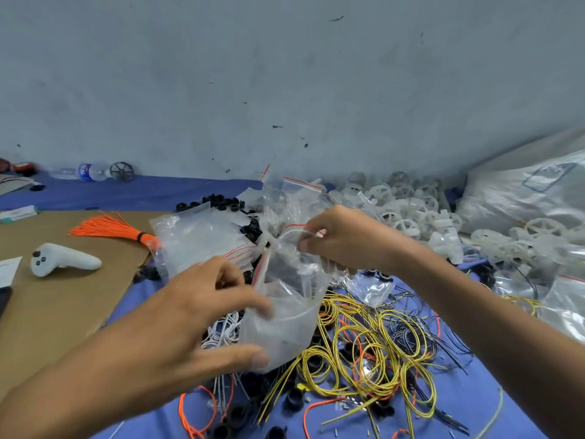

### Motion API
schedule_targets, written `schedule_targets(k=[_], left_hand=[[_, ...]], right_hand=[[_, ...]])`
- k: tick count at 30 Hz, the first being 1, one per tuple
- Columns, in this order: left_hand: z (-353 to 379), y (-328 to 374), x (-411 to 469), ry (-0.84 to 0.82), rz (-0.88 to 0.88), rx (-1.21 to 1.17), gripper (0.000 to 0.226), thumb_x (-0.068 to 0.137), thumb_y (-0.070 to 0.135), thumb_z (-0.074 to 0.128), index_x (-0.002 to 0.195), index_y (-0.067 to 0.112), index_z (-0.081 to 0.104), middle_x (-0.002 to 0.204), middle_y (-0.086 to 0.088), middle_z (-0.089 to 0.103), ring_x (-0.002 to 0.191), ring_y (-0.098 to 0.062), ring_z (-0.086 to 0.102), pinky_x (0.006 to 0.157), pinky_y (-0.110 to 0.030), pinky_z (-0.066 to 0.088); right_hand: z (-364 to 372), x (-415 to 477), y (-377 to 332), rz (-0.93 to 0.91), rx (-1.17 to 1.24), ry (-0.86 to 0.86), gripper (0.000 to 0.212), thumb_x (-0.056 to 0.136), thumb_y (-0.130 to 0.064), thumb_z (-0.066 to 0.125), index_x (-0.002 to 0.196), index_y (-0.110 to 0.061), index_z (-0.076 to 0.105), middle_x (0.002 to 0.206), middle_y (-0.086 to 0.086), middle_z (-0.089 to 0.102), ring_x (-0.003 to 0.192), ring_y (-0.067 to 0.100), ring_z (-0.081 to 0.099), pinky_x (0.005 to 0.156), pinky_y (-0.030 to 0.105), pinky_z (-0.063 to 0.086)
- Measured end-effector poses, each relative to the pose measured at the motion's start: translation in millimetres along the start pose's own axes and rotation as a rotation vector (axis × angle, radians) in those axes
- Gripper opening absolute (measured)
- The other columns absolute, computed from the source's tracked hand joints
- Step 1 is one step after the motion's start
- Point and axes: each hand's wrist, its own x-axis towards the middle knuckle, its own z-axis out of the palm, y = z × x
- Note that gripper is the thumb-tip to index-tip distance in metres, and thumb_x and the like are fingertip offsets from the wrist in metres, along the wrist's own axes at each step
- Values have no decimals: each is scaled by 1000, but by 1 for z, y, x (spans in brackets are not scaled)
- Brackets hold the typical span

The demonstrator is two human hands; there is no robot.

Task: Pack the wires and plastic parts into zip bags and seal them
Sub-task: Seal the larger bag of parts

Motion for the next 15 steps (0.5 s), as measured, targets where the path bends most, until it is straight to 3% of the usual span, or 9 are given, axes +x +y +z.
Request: schedule_targets(k=[4, 7, 9, 11, 15], left_hand=[[-3, -10, -2, 145, 38, 23, 14, 92, 61, 51, 94, 49, 60, 99, 24, 51, 85, 2, 55, 70, -7, 37], [-11, -19, 0, 320, 28, -71, 15, 94, 58, 56, 97, 46, 64, 98, 15, 62, 79, -5, 61, 64, -12, 42], [-14, -23, 3, 434, 22, -196, 19, 93, 57, 60, 103, 43, 69, 98, 9, 64, 79, -13, 62, 64, -19, 45], [-17, -21, 6, 513, 9, -306, 23, 92, 56, 63, 107, 41, 72, 100, 5, 64, 80, -18, 61, 64, -25, 46], [-3, -10, 12, 534, -118, -377, 27, 85, 48, 74, 112, 42, 72, 93, 6, 71, 71, -15, 64, 62, -22, 51]], right_hand=[[-12, -5, -5, -23, 80, -14, 10, 89, -30, 65, 86, -24, 73, 53, -2, 61, 41, 9, 47, 35, 15, 33], [-34, -17, -11, -47, 277, -80, 10, 86, -20, 67, 91, -21, 76, 55, 2, 56, 49, 18, 46, 40, 19, 36], [-52, -27, -15, -80, 354, -142, 20, 79, -31, 67, 92, -19, 75, 54, -1, 54, 49, 15, 45, 41, 20, 36], [-68, -36, -14, -101, 340, -190, 31, 75, -39, 63, 92, -15, 74, 52, -5, 53, 46, 11, 43, 41, 19, 36], [-76, -39, -4, -42, 105, -272, 17, 90, -27, 60, 92, -16, 73, 51, -7, 52, 46, 11, 42, 42, 20, 40]])
